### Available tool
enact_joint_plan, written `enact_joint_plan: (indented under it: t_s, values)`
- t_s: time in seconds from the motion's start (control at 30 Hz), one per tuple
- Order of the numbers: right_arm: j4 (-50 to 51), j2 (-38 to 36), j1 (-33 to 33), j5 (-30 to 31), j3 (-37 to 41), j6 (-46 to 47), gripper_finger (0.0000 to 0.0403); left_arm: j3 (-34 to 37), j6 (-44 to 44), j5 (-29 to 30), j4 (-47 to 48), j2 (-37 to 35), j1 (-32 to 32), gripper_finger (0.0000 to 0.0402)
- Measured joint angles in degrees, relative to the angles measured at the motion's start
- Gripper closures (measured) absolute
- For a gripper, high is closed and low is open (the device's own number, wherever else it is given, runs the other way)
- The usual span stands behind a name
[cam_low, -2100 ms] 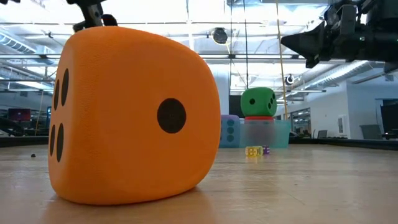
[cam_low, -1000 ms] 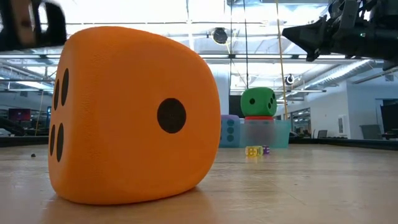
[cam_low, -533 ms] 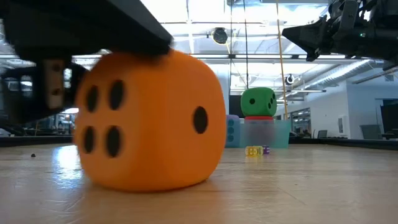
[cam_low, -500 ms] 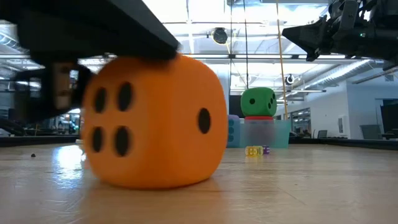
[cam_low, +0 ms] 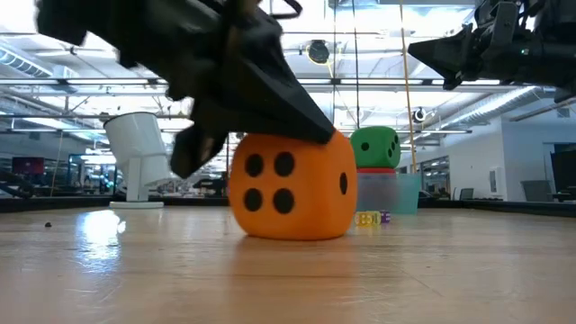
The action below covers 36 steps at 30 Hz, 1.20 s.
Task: Pick & Place Dice
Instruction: Put the large orange die into the bin
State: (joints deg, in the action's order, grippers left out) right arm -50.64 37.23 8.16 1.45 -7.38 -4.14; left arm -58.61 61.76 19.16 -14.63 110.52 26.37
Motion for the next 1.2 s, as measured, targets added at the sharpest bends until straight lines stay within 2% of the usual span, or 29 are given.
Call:
enact_joint_plan:
  t_s: [0.27,0.5,0.77,1.03,1.2]
  values:
    - [1.0,0.0,0.0,0.0,0.0,0.0,0.0397,0.0,-0.5,2.5,2.8,0.0,-4.6,0.039]
    - [1.0,0.0,0.0,0.0,0.0,0.0,0.0397,0.1,-3.2,4.1,3.8,-0.1,-5.8,0.0397]
    - [1.3,0.0,0.0,0.0,0.0,0.0,0.0397,0.3,1.2,7.9,14.0,-0.1,-6.1,0.0397]
    - [1.4,0.0,0.0,0.0,0.0,0.0,0.0397,0.3,-1.0,7.6,12.8,-2.0,-5.6,0.0396]
    - [1.7,0.0,0.0,0.0,0.0,0.0,0.0397,0.3,-5.4,2.8,12.9,-7.9,-3.7,0.0398]
